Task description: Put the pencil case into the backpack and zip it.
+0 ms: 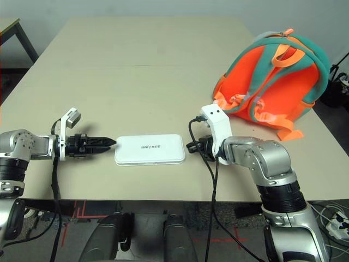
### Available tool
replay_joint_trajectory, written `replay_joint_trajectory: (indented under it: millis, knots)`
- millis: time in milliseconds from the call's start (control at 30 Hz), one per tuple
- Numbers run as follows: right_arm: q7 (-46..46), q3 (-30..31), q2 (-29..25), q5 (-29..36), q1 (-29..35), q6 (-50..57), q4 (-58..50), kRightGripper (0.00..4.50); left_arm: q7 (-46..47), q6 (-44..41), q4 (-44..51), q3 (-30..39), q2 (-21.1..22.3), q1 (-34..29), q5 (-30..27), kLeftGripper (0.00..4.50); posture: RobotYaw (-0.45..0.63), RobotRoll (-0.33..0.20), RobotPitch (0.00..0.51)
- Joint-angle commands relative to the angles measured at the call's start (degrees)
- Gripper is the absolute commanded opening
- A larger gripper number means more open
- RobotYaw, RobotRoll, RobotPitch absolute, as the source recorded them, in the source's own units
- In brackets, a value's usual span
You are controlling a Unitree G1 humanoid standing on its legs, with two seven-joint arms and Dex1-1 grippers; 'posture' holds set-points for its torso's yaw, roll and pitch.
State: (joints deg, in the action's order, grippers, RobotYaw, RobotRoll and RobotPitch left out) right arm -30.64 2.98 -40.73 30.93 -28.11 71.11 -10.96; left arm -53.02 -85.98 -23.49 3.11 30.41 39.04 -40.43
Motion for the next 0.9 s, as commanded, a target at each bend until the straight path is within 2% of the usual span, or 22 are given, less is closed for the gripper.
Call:
replay_joint_trajectory:
  millis: [33,333,600,900]
  knots:
    - [-0.2,0.9,0.8,-0.6,-0.2,0.5,0.2,0.01,1.2,-4.9,-0.8,-5.9,-2.2,-2.7,0.4,4.50,0.05,0.000,0.191]
    - [0.1,0.0,1.9,0.3,-0.4,3.7,-2.9,0.01,1.8,-6.5,-1.0,-11.8,-3.2,-3.5,-0.2,4.50,0.04,0.000,0.192]
    - [1.0,-1.6,1.5,0.0,2.5,6.5,-6.0,0.01,2.8,-6.5,-1.3,-12.8,-4.4,-3.2,-0.5,4.50,0.02,0.000,0.188]
    - [2.9,-0.6,3.6,-1.5,1.7,5.2,-5.1,0.01,3.5,-6.5,1.6,-14.8,-4.2,-5.4,-3.0,4.50,0.02,0.000,0.186]
